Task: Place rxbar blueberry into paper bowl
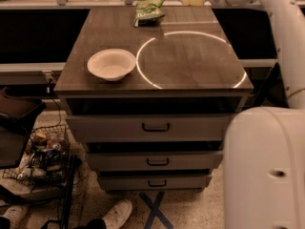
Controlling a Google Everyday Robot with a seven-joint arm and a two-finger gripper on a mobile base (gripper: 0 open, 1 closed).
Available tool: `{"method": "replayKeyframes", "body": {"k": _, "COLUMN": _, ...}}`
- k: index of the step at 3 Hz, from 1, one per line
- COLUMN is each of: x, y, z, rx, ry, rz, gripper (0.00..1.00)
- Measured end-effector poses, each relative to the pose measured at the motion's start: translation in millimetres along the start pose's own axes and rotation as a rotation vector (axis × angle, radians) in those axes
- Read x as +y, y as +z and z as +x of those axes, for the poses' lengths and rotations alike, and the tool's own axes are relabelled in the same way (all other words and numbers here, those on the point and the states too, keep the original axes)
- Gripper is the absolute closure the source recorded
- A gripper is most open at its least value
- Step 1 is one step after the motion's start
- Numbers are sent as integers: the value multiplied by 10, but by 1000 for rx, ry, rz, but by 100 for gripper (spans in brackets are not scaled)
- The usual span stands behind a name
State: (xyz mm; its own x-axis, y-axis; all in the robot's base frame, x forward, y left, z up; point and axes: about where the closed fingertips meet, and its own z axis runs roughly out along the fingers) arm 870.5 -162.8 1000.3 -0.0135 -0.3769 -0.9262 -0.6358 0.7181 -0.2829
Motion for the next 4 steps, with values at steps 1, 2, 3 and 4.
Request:
{"method": "replayKeyframes", "body": {"k": 1, "x": 104, "y": -418, "z": -537, "rx": -95, "ry": -83, "rz": 33, "gripper": 100}}
{"method": "replayKeyframes", "body": {"k": 2, "x": 482, "y": -609, "z": -827, "rx": -141, "ry": -168, "rz": 19, "gripper": 100}}
{"method": "replayKeyframes", "body": {"k": 3, "x": 997, "y": -494, "z": -820, "rx": -85, "ry": -244, "rz": -15, "gripper": 100}}
{"method": "replayKeyframes", "body": {"k": 4, "x": 1445, "y": -201, "z": -522, "rx": 40, "ry": -297, "rz": -74, "gripper": 100}}
